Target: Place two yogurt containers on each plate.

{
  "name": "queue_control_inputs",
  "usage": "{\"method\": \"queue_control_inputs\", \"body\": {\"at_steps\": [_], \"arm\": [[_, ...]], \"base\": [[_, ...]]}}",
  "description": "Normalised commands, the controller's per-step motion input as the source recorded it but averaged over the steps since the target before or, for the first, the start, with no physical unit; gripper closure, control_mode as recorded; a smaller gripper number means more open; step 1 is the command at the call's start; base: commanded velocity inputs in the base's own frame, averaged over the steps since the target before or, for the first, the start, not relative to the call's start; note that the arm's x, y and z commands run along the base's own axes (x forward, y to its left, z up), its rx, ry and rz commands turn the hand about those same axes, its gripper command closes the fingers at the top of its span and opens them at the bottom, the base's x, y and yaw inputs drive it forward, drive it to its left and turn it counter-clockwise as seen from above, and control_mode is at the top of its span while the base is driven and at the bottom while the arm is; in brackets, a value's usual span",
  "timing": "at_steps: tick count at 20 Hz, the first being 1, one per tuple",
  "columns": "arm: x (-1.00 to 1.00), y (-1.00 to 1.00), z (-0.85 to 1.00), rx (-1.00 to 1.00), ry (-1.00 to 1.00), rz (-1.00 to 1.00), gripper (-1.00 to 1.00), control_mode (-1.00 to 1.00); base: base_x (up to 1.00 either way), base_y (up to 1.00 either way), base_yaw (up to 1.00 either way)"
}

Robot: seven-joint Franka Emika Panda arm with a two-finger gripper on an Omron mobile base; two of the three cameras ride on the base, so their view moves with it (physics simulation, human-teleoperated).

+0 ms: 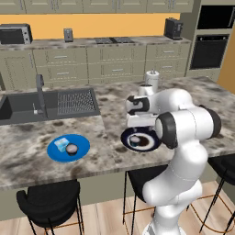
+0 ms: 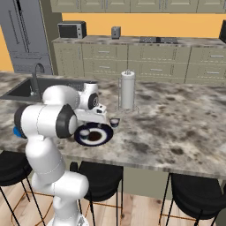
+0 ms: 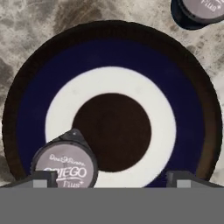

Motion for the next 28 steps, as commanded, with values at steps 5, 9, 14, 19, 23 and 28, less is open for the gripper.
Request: {"method": "queue_control_inputs", "body": {"at_steps": [5, 9, 14, 19, 23, 28], "arm": [[0.34, -0.37, 0.03, 0.00, 0.00, 0.00, -1.00, -1.00], [0.53, -0.29, 0.00, 0.00, 0.00, 0.00, -1.00, -1.00], [0.57, -0.35, 0.00, 0.02, 0.03, 0.00, -1.00, -1.00], [0.67, -0.13, -0.02, 0.01, 0.01, 0.00, -1.00, -1.00], [0.59, -0.10, -0.03, 0.00, 0.02, 0.00, -1.00, -1.00], [0.36, -0.12, -0.15, 0.00, 0.01, 0.00, -1.00, -1.00]], "base": [[0.00, 0.00, 0.00], [0.00, 0.00, 0.00], [0.00, 0.00, 0.00], [0.00, 0.00, 0.00], [0.00, 0.00, 0.00], [0.00, 0.00, 0.00]]}}
